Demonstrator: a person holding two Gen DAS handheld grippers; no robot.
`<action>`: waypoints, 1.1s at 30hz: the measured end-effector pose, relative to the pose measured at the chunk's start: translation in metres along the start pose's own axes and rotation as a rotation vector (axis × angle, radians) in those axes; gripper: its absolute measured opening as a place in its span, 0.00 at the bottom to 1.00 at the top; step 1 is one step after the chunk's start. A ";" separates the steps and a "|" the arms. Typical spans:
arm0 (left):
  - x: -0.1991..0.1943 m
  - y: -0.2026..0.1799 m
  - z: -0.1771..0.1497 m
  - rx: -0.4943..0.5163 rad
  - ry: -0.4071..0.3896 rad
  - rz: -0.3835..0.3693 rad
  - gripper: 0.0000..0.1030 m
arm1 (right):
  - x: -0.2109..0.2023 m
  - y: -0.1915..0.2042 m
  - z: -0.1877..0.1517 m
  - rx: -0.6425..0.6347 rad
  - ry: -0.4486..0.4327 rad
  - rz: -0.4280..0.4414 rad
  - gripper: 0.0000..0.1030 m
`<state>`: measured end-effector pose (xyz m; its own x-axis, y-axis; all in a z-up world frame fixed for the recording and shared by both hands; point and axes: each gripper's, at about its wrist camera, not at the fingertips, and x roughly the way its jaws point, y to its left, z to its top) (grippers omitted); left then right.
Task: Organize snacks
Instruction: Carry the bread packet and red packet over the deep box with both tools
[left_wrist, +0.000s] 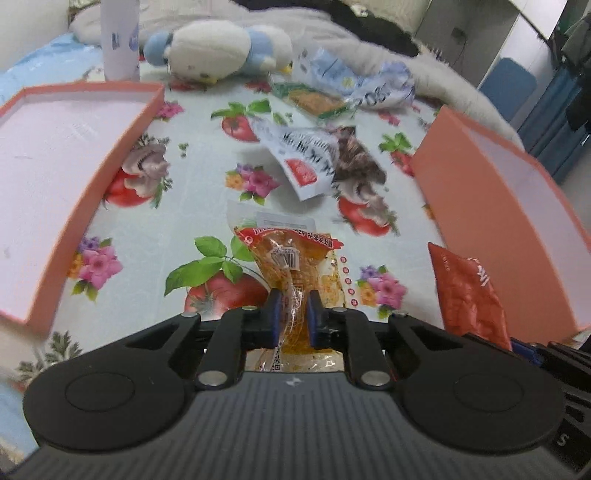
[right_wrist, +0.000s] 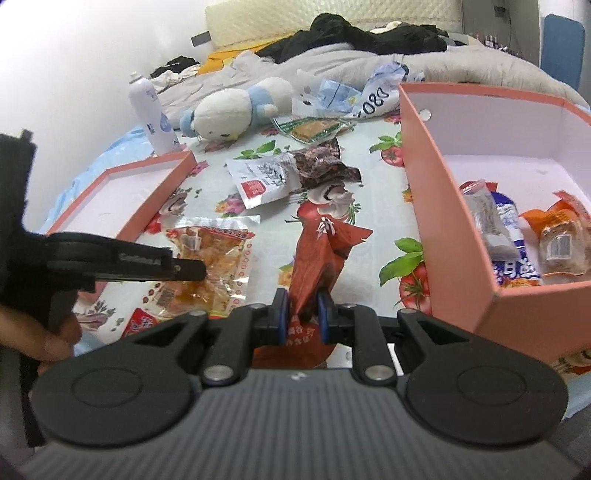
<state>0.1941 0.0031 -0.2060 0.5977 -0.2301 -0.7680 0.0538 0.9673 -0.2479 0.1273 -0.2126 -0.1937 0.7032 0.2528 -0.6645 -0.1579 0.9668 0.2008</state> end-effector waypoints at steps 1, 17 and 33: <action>-0.008 -0.002 0.000 0.000 -0.011 -0.006 0.15 | -0.006 0.002 0.001 -0.004 -0.006 0.001 0.19; -0.116 -0.049 0.011 0.027 -0.141 -0.107 0.15 | -0.109 -0.002 0.019 0.012 -0.132 -0.047 0.19; -0.149 -0.152 -0.002 0.118 -0.128 -0.261 0.15 | -0.179 -0.060 0.016 0.094 -0.175 -0.156 0.19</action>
<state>0.0954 -0.1096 -0.0555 0.6465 -0.4646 -0.6052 0.3069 0.8846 -0.3512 0.0220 -0.3160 -0.0757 0.8247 0.0827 -0.5595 0.0215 0.9839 0.1772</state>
